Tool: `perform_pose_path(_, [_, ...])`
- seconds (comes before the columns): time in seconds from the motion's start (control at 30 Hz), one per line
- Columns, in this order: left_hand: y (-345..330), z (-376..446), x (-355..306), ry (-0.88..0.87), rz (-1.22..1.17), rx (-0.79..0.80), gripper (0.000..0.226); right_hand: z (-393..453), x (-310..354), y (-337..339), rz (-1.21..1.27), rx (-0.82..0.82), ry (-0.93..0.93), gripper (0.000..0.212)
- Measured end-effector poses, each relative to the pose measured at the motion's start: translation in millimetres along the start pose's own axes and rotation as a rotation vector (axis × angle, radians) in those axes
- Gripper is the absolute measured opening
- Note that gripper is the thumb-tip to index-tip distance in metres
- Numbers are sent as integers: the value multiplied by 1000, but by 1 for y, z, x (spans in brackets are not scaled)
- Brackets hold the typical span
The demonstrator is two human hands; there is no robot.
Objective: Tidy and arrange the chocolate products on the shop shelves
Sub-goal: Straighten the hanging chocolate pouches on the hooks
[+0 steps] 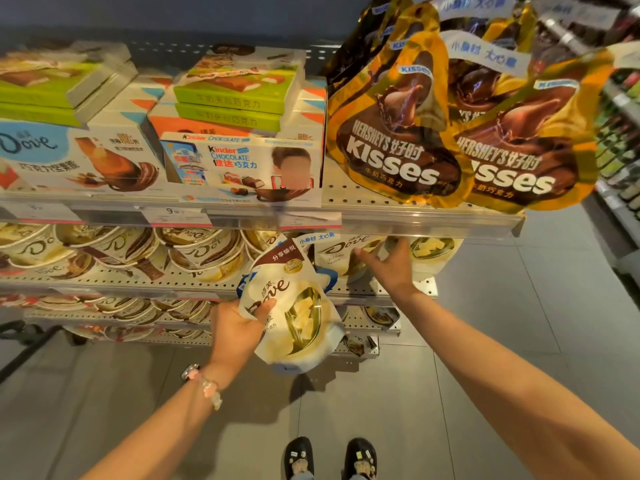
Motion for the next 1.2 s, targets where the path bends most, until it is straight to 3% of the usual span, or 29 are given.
perform_pose_path(0.07, [-2,-2,0,52,-39,32,11,-30,6,11,95,-51,70,63])
perform_pose_path(0.1, [-3,-4,0,80,-62,51,20,-47,9,11,82,12,100,54])
perform_pose_path(0.17, [-6,-6,-1,114,-85,92,26,-77,13,0,54,318,106,41])
perform_pose_path(0.23, [-11,-7,-6,132,-75,150,13,-94,12,-10,42,548,72,48])
perform_pose_path(0.3, [-16,-7,-15,134,-95,201,12,-94,12,-8,25,513,76,50])
perform_pose_path(0.47, [-24,-2,-39,185,-258,283,23,-87,20,14,-53,343,162,30])
perform_pose_path(0.63, [-33,4,-51,228,-287,303,27,-83,29,26,46,524,69,20])
perform_pose_path(0.73, [-36,8,-56,227,-262,331,33,-79,27,31,-14,449,40,24])
perform_pose_path(1.03, [-49,10,-73,112,-235,625,53,-70,9,48,55,300,-57,11])
perform_pose_path(1.2, [-61,16,-78,-43,-48,588,42,-68,4,53,99,280,-81,7])
Point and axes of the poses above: each hand's wrist, its own z-axis towards the middle knuckle, its own y-axis out of the back of the hand, x = y × z, the point moved 5 cm from there along z, towards the middle knuckle, and after that the axes turned 7 degrees about z, right-handed, at the moved point
